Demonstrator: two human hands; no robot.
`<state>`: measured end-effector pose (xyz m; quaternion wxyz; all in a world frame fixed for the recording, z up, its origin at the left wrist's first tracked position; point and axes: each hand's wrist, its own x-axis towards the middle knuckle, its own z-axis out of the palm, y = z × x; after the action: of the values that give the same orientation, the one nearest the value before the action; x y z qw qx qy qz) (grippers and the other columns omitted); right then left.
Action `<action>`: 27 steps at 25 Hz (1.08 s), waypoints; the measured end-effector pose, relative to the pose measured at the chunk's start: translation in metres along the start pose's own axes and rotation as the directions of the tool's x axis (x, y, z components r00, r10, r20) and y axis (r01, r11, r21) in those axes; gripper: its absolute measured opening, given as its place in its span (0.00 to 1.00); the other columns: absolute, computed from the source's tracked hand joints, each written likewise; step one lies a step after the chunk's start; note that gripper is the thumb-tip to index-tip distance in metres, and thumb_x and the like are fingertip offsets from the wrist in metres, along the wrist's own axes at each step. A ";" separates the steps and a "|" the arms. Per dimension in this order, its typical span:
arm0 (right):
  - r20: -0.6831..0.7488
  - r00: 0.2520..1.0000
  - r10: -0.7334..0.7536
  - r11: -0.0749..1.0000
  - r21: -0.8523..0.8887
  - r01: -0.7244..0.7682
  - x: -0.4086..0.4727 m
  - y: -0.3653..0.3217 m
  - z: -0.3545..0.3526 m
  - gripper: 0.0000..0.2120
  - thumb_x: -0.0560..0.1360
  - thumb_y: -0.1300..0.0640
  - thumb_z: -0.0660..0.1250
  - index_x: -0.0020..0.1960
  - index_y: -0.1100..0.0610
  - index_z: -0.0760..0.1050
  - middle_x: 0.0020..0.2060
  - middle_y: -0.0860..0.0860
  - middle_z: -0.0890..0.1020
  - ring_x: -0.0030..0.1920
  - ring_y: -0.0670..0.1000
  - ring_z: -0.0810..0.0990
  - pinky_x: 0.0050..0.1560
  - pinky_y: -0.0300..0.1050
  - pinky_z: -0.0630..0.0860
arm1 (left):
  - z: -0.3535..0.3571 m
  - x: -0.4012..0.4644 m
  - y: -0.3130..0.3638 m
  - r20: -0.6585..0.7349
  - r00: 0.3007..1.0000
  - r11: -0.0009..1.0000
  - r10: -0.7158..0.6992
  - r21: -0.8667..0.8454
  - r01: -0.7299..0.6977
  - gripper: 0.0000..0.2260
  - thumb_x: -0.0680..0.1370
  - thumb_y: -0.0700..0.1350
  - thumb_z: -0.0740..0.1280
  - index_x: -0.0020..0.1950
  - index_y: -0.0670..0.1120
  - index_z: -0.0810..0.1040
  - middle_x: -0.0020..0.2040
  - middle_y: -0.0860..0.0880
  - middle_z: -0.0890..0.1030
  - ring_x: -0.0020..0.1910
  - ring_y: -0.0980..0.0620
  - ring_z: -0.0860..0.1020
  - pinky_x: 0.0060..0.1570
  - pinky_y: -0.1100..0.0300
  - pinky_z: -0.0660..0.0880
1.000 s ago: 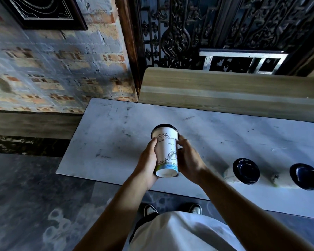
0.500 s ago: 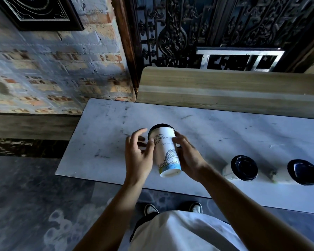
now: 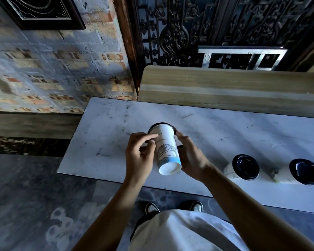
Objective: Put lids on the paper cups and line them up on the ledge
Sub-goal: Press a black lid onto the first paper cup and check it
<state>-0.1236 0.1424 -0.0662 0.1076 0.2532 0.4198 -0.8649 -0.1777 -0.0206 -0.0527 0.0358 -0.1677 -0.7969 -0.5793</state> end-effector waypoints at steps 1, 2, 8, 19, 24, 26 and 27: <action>-0.021 1.000 0.003 1.000 0.013 -0.003 0.000 0.000 0.000 0.21 0.84 0.45 0.57 0.75 0.47 0.69 0.54 0.71 0.83 0.47 0.63 0.85 0.41 0.50 0.83 | 0.000 -0.001 0.001 -0.006 1.000 0.999 -0.022 -0.029 0.022 0.07 0.78 0.33 0.68 0.52 0.39 0.85 0.52 0.41 0.81 0.53 0.48 0.81 0.52 0.65 0.77; -0.044 0.999 0.002 1.000 0.015 -0.001 0.001 -0.001 -0.002 0.19 0.84 0.46 0.56 0.74 0.45 0.70 0.53 0.70 0.84 0.47 0.64 0.84 0.41 0.51 0.83 | 0.000 0.000 0.001 -0.010 0.999 0.998 -0.040 -0.052 0.040 0.06 0.78 0.36 0.69 0.52 0.39 0.85 0.52 0.41 0.81 0.53 0.49 0.81 0.52 0.67 0.76; -0.044 0.999 -0.003 0.996 -0.088 -0.001 0.000 0.000 -0.006 0.20 0.83 0.54 0.55 0.67 0.42 0.78 0.44 0.62 0.83 0.41 0.58 0.86 0.38 0.49 0.82 | 0.000 0.000 -0.003 -0.007 0.998 0.998 -0.057 -0.012 0.057 0.05 0.79 0.34 0.71 0.53 0.41 0.83 0.52 0.44 0.81 0.50 0.52 0.82 0.49 0.63 0.78; 0.022 0.998 -0.054 0.998 -0.038 0.055 -0.008 -0.013 -0.003 0.21 0.79 0.59 0.62 0.72 0.52 0.73 0.57 0.63 0.80 0.48 0.57 0.82 0.39 0.44 0.81 | -0.006 0.000 -0.006 0.080 0.990 0.991 0.117 0.047 -0.121 0.17 0.73 0.21 0.68 0.53 0.38 0.86 0.52 0.39 0.80 0.53 0.44 0.81 0.54 0.58 0.78; -0.005 0.999 -0.049 0.998 -0.038 0.049 -0.009 -0.014 -0.003 0.22 0.78 0.58 0.62 0.72 0.52 0.73 0.50 0.60 0.82 0.47 0.58 0.81 0.39 0.43 0.78 | -0.006 -0.003 -0.007 0.074 0.995 0.998 0.067 0.011 -0.068 0.15 0.73 0.21 0.67 0.52 0.37 0.84 0.52 0.40 0.81 0.53 0.45 0.82 0.52 0.60 0.79; -0.035 0.998 -0.043 0.999 -0.024 0.042 -0.009 -0.014 -0.002 0.20 0.78 0.53 0.62 0.69 0.47 0.76 0.42 0.57 0.83 0.41 0.55 0.81 0.37 0.42 0.78 | -0.006 -0.003 -0.006 0.052 0.998 0.999 0.036 -0.003 -0.036 0.14 0.74 0.22 0.66 0.51 0.37 0.84 0.52 0.40 0.82 0.53 0.49 0.82 0.50 0.68 0.76; -0.040 0.998 -0.038 0.999 -0.022 0.037 -0.009 -0.013 -0.003 0.18 0.79 0.51 0.61 0.67 0.46 0.78 0.41 0.57 0.83 0.39 0.54 0.82 0.35 0.42 0.78 | -0.005 -0.003 -0.006 0.040 0.999 1.000 0.012 -0.019 -0.011 0.13 0.74 0.23 0.66 0.50 0.37 0.83 0.51 0.40 0.82 0.52 0.50 0.82 0.49 0.70 0.75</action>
<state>-0.1200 0.1527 -0.0539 0.0855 0.2613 0.4358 -0.8570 -0.1773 -0.0278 -0.0568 0.0217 -0.1839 -0.7911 -0.5830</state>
